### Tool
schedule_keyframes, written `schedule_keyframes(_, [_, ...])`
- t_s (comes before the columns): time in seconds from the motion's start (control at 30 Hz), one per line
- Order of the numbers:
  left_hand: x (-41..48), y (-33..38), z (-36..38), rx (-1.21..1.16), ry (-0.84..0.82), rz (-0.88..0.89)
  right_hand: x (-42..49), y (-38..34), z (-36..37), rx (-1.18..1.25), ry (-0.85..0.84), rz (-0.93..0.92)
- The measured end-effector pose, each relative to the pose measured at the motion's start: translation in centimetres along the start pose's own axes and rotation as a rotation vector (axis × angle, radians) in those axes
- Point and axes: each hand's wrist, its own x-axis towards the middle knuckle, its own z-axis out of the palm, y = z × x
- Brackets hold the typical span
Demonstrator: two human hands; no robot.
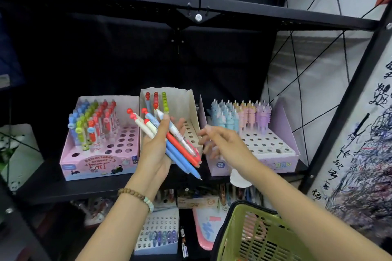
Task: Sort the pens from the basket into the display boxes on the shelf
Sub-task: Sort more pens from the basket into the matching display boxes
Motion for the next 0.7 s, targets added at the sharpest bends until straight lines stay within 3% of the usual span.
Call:
schedule_keyframes(0.07, [-0.1, 0.7, -0.2, -0.002, 0.027, 0.074, -0.3, -0.8, 1.6, 0.048, -0.204, 0.113])
schedule_keyframes(0.13, [0.0, 1.4, -0.8, 0.009, 0.045, 0.124, -0.1, -1.3, 2.8, 0.053, -0.26, 0.128])
schedule_keyframes(0.33, [0.0, 2.5, -3.8, -0.011, 0.16, 0.118, 0.4, -1.6, 6.3, 0.213, -0.224, 0.184])
schedule_keyframes(0.47, [-0.3, 2.9, -5.6, 0.094, 0.283, 0.13, 1.0, -2.1, 8.0, 0.426, -0.124, 0.28])
schedule_keyframes(0.7, [-1.8, 5.1, -9.8, 0.166, 0.465, 0.141, 3.4, -3.9, 10.1, 0.509, -0.115, 0.166])
